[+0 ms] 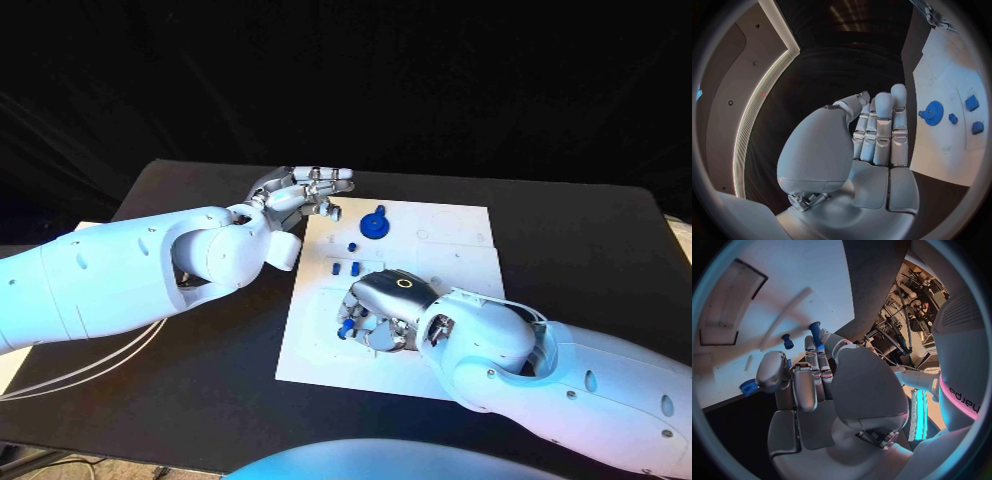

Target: Assemble the parts on the task board

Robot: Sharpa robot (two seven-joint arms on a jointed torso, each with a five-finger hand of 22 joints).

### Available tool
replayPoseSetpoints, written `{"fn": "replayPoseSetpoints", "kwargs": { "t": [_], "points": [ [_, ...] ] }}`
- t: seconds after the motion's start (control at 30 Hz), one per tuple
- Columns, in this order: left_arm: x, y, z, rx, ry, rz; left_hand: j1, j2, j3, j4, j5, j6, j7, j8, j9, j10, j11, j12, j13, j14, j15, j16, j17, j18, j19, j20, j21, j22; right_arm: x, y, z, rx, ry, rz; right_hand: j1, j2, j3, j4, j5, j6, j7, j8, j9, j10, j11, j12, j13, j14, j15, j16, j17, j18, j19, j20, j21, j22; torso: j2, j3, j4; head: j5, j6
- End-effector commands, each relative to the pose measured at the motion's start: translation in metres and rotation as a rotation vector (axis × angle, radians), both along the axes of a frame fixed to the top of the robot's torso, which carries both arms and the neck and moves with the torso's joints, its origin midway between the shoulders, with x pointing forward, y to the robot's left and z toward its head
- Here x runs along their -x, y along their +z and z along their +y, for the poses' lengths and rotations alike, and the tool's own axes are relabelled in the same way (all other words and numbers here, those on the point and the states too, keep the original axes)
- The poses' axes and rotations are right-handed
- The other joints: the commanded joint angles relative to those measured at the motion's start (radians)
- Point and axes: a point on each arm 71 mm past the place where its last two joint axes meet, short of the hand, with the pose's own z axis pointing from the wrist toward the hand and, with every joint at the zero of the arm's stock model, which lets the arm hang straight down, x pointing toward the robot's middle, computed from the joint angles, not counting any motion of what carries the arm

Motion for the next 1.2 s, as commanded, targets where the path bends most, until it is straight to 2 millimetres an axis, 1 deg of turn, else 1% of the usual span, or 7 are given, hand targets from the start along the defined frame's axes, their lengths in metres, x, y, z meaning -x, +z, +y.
{"fn": "replayPoseSetpoints", "kwargs": {
  "t": [0.03, 0.1, 0.23, 0.5, 0.77, 1.03, 1.2],
  "points": [
    [0.001, 0.001, -0.002, 0.009, -0.018, -0.007, -0.002, 0.012, 0.0, -0.007, -0.001, -0.007, 0.002, -0.003, 0.0, -0.006, 0.0, 0.003, -0.001, -0.008, -0.002, 0.004, -0.001, 0.019, -0.006, 0.003, -0.006, -0.001, 0.001, -0.006, 0.0, 0.063, 0.008, -0.009, -0.016, -0.008, -0.008, 0.004, 0.001, -0.022, 0.006, -0.014, -0.005, -0.022, 0.007, -0.016, -0.003, 0.052, 0.004, -0.005, -0.004, 0.003, -0.008, 0.004, -0.007, -0.004, 0.0, 0.0, -0.0005, 0.001, -0.001],
    [0.001, 0.001, -0.002, 0.009, -0.018, -0.007, -0.002, 0.012, 0.0, -0.007, -0.001, -0.007, 0.002, -0.003, 0.0, -0.006, 0.0, 0.003, -0.001, -0.008, -0.002, 0.004, -0.001, 0.019, -0.006, 0.003, -0.006, -0.001, 0.001, -0.006, 0.001, 0.051, 0.013, -0.01, -0.034, -0.03, -0.023, 0.013, 0.034, -0.068, 0.02, -0.024, -0.017, -0.073, 0.02, -0.026, -0.006, 0.046, 0.017, -0.018, -0.023, 0.007, -0.024, 0.011, -0.025, -0.028, 0.0, -0.0002, -0.0007, 0.001, -0.001],
    [0.001, 0.001, -0.002, 0.009, -0.019, -0.007, -0.002, 0.012, 0.0, -0.007, -0.001, -0.007, 0.002, -0.003, 0.0, -0.006, 0.0, 0.003, -0.001, -0.008, -0.002, 0.004, -0.001, 0.019, -0.006, 0.003, -0.006, -0.001, 0.001, -0.005, 0.003, 0.017, 0.016, -0.017, -0.058, -0.057, -0.082, 0.028, 0.061, -0.181, 0.011, -0.024, -0.05, -0.182, 0.039, -0.021, -0.004, 0.035, 0.031, -0.046, -0.064, 0.018, -0.057, 0.027, -0.066, -0.081, 0.001, 0.0001, -0.0005, 0.001, -0.001],
    [0.001, 0.001, -0.002, 0.01, -0.021, -0.005, -0.002, 0.012, 0.0, -0.007, -0.001, -0.007, 0.002, -0.003, 0.0, -0.006, 0.0, 0.003, -0.001, -0.008, -0.002, 0.004, -0.001, 0.019, -0.006, 0.003, -0.006, -0.001, 0.0, -0.001, 0.0, -0.05, -0.008, -0.044, -0.036, -0.04, -0.188, 0.04, 0.055, -0.237, 0.002, -0.022, -0.056, -0.261, 0.057, -0.009, -0.002, 0.03, 0.044, -0.065, -0.093, 0.029, -0.084, 0.041, -0.112, -0.138, 0.001, 0.0011, -0.0005, -0.001, 0.0],
    [0.0, 0.001, -0.002, 0.01, -0.022, -0.005, -0.003, 0.015, -0.002, -0.01, -0.001, -0.008, 0.003, -0.002, 0.0, -0.01, 0.001, 0.008, -0.002, -0.01, -0.001, 0.005, -0.004, 0.019, -0.006, 0.003, -0.007, -0.002, 0.001, 0.008, -0.014, -0.159, -0.04, -0.076, -0.017, -0.027, -0.226, 0.046, 0.067, -0.228, 0.01, -0.019, -0.054, -0.254, 0.053, 0.01, 0.0, 0.025, 0.043, -0.082, -0.118, 0.031, -0.085, 0.041, -0.121, -0.149, 0.001, 0.0033, -0.0021, -0.007, 0.004],
    [0.0, 0.0, -0.001, 0.008, -0.019, -0.004, -0.003, 0.015, -0.002, -0.011, -0.001, -0.008, 0.003, -0.002, 0.0, -0.011, 0.001, 0.008, -0.002, -0.01, -0.001, 0.005, -0.004, 0.019, -0.006, 0.004, -0.007, -0.002, -0.003, 0.028, -0.074, -0.296, -0.186, 0.022, 0.01, -0.002, -0.228, 0.059, 0.127, -0.146, 0.032, -0.001, -0.047, -0.055, 0.017, 0.103, 0.014, 0.045, 0.014, -0.045, -0.07, 0.015, -0.023, 0.018, -0.064, -0.072, -0.003, 0.0013, -0.0071, -0.04, 0.017],
    [0.0, -0.001, 0.0, 0.007, -0.016, -0.003, -0.003, 0.015, -0.003, -0.011, -0.001, -0.008, 0.003, -0.002, 0.0, -0.011, 0.001, 0.009, -0.002, -0.01, -0.001, 0.005, -0.004, 0.019, -0.006, 0.004, -0.007, -0.002, -0.008, 0.034, -0.123, -0.264, -0.365, 0.135, -0.04, -0.022, -0.259, 0.102, 0.153, -0.114, -0.002, 0.011, -0.045, 0.164, -0.034, 0.222, 0.09, 0.065, -0.026, 0.015, 0.014, -0.006, 0.043, -0.014, 0.014, 0.033, -0.008, 0.0016, -0.0206, -0.061, 0.023]
  ]
}}
